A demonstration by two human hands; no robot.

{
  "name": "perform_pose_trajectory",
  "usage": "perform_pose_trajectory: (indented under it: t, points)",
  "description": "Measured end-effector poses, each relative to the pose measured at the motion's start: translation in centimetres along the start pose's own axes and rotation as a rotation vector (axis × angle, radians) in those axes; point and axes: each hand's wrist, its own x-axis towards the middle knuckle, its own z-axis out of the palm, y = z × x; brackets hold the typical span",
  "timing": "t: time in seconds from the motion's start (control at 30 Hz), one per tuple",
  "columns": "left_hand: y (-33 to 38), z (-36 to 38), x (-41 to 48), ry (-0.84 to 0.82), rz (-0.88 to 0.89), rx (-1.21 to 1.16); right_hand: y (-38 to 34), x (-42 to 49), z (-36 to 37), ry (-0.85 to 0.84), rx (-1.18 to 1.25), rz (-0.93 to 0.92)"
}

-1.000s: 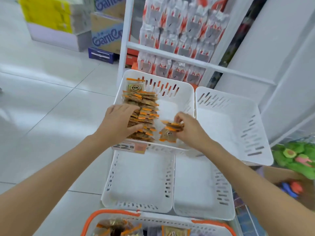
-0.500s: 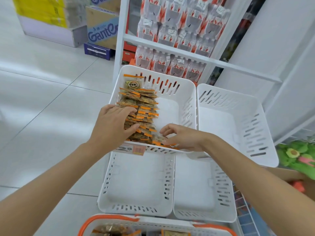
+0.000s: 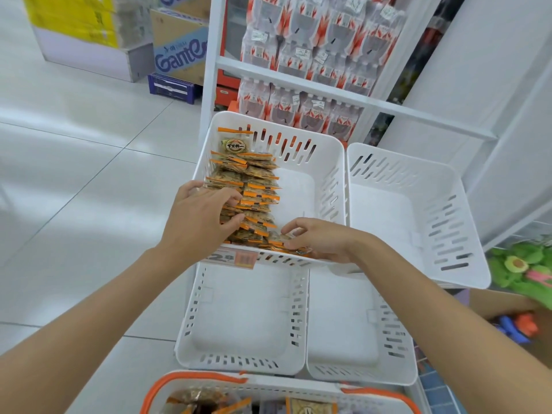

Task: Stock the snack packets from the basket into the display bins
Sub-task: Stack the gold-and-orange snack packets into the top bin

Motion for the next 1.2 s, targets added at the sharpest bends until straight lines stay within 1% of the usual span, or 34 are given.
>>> perform_pose_trajectory:
  t: [0.07, 0.13, 0.27, 0.33, 0.4, 0.43, 0.5, 0.63, 0.7, 0.73, 0.77, 0.83, 0.9, 0.97, 1.0, 1.07, 1.1, 1.13, 1.17, 1.2]
  points:
    - [0.4, -0.5, 0.1, -0.018, -0.025, -0.029, 0.0, -0.4, 0.4, 0.113, -0.066, -0.085]
    - [1.5, -1.0, -0.1, -0.034, -0.052, -0.095, 0.2, -1.3, 0.9, 0.272, -0.080, -0.217]
    - [4.9, -2.5, -2.3, -0.099, -0.128, -0.362, 1.4, -4.8, 3.4, 0.546, -0.002, -0.483]
    - [6.6, -3.2, -4.5, -0.146, -0.175, -0.447, 2.7, -7.1, 5.2, 0.646, 0.025, -0.560]
    - [7.8, -3.4, -7.5, -0.191, -0.214, -0.501, 5.0, -9.1, 7.3, 0.692, 0.048, -0.570]
    - [8.3, -3.4, -9.3, -0.220, -0.234, -0.517, 6.6, -9.9, 8.4, 0.680, 0.044, -0.547]
    - [9.0, -3.2, -13.4, -0.298, -0.285, -0.550, 10.6, -11.5, 10.7, 0.588, -0.012, -0.445]
    - [10.0, -2.5, -20.8, -0.448, -0.440, -0.613, 19.7, -13.4, 15.3, 0.286, -0.253, -0.225]
    - [10.3, -2.1, -23.7, -0.484, -0.535, -0.634, 22.9, -12.9, 17.4, 0.178, -0.275, -0.129]
    - [10.2, -1.8, -24.9, -0.478, -0.575, -0.656, 23.9, -12.3, 18.4, 0.152, -0.255, -0.107]
    - [10.2, -1.6, -25.9, -0.461, -0.613, -0.708, 24.6, -11.5, 19.1, 0.144, -0.258, -0.101]
    - [10.2, -1.3, -27.5, -0.431, -0.652, -0.785, 25.8, -9.6, 20.2, 0.168, -0.373, -0.102]
    - [10.1, -1.0, -28.9, -0.454, -0.640, -0.775, 26.8, -8.4, 21.1, 0.215, -0.524, -0.087]
    - [9.8, -1.0, -30.0, -0.480, -0.661, -0.737, 27.0, -8.4, 21.6, 0.325, -0.584, -0.107]
    - [9.8, -1.2, -30.3, -0.478, -0.644, -0.707, 26.9, -8.6, 21.7, 0.371, -0.551, -0.142]
    - [10.0, -1.7, -30.6, -0.493, -0.609, -0.687, 25.2, -9.5, 21.7, 0.450, -0.357, -0.234]
    - [10.5, -2.0, -30.5, -0.526, -0.610, -0.726, 23.5, -10.4, 21.8, 0.474, -0.237, -0.283]
    - [10.8, -2.0, -30.3, -0.572, -0.657, -0.811, 21.6, -11.5, 22.0, 0.477, -0.145, -0.331]
    - [11.6, -2.4, -29.9, -0.626, -0.734, -0.945, 19.6, -12.7, 22.2, 0.430, -0.071, -0.379]
    - [12.1, -2.6, -29.6, -0.665, -0.829, -1.068, 17.7, -13.9, 22.6, 0.317, 0.034, -0.412]
